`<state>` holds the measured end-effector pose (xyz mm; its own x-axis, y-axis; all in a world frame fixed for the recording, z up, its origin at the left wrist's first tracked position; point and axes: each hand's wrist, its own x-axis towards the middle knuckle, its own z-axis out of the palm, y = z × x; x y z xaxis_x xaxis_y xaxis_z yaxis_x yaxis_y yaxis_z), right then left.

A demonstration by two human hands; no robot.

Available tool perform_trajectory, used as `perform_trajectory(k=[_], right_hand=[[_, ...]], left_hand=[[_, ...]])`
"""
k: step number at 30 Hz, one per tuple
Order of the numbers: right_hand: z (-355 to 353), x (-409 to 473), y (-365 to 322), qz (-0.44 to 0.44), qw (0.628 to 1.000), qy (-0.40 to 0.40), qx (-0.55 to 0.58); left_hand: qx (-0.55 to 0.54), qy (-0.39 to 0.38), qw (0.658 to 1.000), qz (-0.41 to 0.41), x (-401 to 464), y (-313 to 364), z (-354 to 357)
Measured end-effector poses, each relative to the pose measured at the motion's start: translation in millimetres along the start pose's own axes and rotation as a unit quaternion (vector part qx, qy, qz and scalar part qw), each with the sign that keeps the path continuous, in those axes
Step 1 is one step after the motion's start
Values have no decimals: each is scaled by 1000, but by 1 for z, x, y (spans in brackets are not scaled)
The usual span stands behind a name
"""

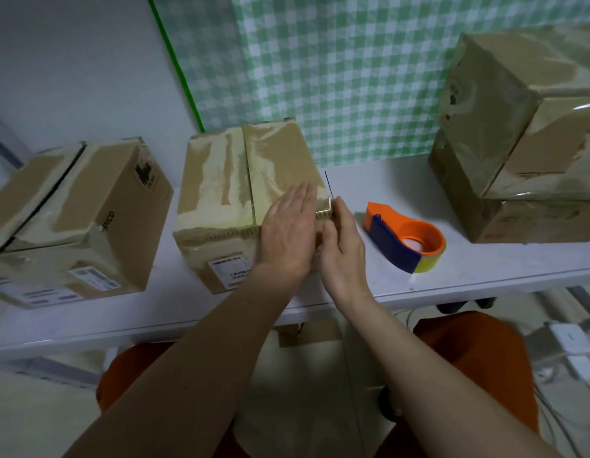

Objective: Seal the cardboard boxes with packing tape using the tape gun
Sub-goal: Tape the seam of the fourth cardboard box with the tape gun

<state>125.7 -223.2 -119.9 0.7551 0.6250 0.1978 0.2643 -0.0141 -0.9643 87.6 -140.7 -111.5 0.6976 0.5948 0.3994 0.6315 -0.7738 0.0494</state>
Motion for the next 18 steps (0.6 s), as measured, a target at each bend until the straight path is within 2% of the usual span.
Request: perform_trajectory(k=[8,13,16,18], right_hand=[[6,50,-3,60,994,-39,-81],[13,70,-7,109,992,-34,-49],[9,70,-9,121,991,-60,-11],[6,73,-12,124,988,-84,-29]], left_hand=[[-13,-11,1000,-7,0,2,-3],[-4,-62,998,6,2,2,-12],[-55,-101,993,23,1,-5,-25],[-97,-109,989,2,-5,-16,-34]])
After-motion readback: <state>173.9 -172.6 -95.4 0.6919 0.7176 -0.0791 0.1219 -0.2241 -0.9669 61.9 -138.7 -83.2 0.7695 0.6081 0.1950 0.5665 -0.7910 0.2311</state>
